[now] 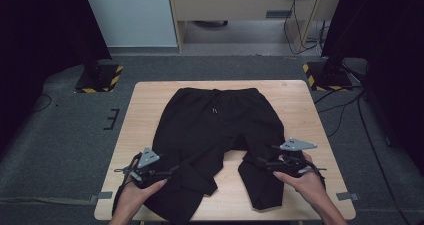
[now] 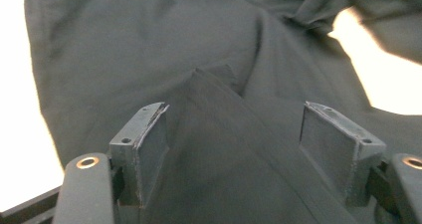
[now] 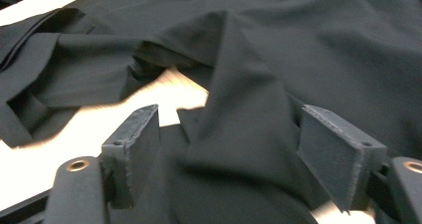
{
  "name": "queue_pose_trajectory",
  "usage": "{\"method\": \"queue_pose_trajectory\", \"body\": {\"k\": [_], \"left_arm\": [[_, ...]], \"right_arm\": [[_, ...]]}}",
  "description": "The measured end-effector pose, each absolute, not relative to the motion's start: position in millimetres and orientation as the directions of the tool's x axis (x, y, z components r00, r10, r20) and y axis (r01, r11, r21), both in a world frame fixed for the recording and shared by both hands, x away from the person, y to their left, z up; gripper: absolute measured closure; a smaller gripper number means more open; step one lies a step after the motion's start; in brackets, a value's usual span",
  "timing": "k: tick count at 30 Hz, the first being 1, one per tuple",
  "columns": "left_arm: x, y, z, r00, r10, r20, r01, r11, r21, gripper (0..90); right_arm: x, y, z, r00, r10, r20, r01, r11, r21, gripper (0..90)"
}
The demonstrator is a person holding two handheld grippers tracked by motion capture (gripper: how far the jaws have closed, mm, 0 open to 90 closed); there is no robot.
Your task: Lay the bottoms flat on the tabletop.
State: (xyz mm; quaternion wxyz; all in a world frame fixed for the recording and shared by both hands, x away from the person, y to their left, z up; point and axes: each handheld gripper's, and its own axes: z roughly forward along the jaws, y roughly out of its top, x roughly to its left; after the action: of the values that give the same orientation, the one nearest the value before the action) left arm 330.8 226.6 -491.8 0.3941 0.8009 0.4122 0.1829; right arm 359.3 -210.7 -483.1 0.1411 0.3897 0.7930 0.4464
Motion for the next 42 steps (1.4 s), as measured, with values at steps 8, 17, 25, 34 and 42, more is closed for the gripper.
{"method": "queue_pose_trajectory", "body": {"k": [8, 17, 25, 34, 42], "left_arm": [[346.1, 215.8, -518.2, 0.571, 0.820, -0.037, 0.578, -0.370, 0.727, 39.3], [315.9, 221.0, -505.1, 0.618, 0.785, -0.052, 0.559, -0.392, 0.731, 81.2], [273.7, 233.7, -492.1, 0.677, 0.730, -0.089, 0.546, -0.418, 0.726, 86.2], [235.8, 249.7, -497.8, 0.697, 0.704, -0.132, 0.569, -0.432, 0.700, 87.6], [212.7, 249.0, -490.1, 0.714, 0.689, -0.126, 0.536, -0.423, 0.731, 69.0]], "right_arm": [[371.9, -189.5, -516.5, -0.616, 0.788, -0.014, 0.546, 0.440, 0.713, 40.1], [362.0, -207.9, -514.2, -0.618, 0.786, 0.025, 0.551, 0.410, 0.726, 73.9], [353.3, -212.5, -506.5, -0.641, 0.767, 0.035, 0.543, 0.420, 0.728, 79.9], [345.0, -219.7, -503.9, -0.657, 0.753, 0.040, 0.532, 0.426, 0.731, 87.7], [347.2, -222.7, -503.5, -0.644, 0.763, 0.055, 0.542, 0.404, 0.737, 77.2]]}}
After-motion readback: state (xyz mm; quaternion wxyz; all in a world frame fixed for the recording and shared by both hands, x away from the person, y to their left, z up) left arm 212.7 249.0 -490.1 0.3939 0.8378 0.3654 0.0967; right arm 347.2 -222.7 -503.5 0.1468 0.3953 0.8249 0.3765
